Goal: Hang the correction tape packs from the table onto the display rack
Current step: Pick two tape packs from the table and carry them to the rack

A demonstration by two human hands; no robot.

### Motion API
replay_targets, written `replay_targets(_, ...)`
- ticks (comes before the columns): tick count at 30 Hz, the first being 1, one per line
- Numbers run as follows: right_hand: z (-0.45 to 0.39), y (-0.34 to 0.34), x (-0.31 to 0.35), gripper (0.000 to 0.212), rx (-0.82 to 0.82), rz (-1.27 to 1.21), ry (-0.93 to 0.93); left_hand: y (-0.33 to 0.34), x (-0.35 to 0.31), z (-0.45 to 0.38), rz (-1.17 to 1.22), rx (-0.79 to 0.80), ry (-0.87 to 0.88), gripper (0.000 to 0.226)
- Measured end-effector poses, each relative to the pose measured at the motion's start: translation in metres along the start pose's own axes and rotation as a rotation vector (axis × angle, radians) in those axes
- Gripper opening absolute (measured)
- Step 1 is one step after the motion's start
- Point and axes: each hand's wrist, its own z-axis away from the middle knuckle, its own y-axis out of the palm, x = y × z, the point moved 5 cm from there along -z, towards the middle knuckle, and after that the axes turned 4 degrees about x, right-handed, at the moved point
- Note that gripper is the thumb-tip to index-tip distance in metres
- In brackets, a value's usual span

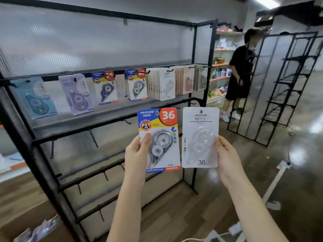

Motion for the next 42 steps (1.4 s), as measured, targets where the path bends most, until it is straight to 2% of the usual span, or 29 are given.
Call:
replay_targets(8,-0.142,-0.016,-0.017,0.025,0.146,0.051,-0.02,0.058,0.029,-0.079,-0.005,-0.152,0.016,0.019)
replay_targets(14,-0.237,0.017,-0.028,0.029,0.118,0.094,-0.076,0.073,0.035,-0.14,0.0,-0.221,0.09,0.019)
replay_targets(24,-0.374,0.079,-0.024,0.031,0.144,0.135,-0.216,0.077,0.037,-0.248,0.006,-0.222,0.196,0.015)
replay_targets(32,-0.408,0.095,-0.043,0.019,0.171,0.23,-0.31,0.078,0.054,-0.286,0.028,-0.236,0.145,0.015)
replay_targets(35,-0.413,0.106,-0.05,0.025,0.18,0.266,-0.343,0.074,0.063,-0.285,0.016,-0.25,0.104,0.015)
replay_targets(42,-0.418,0.119,-0.06,0.011,0.12,0.239,-0.357,0.058,0.067,-0.27,-0.032,-0.323,0.098,0.015)
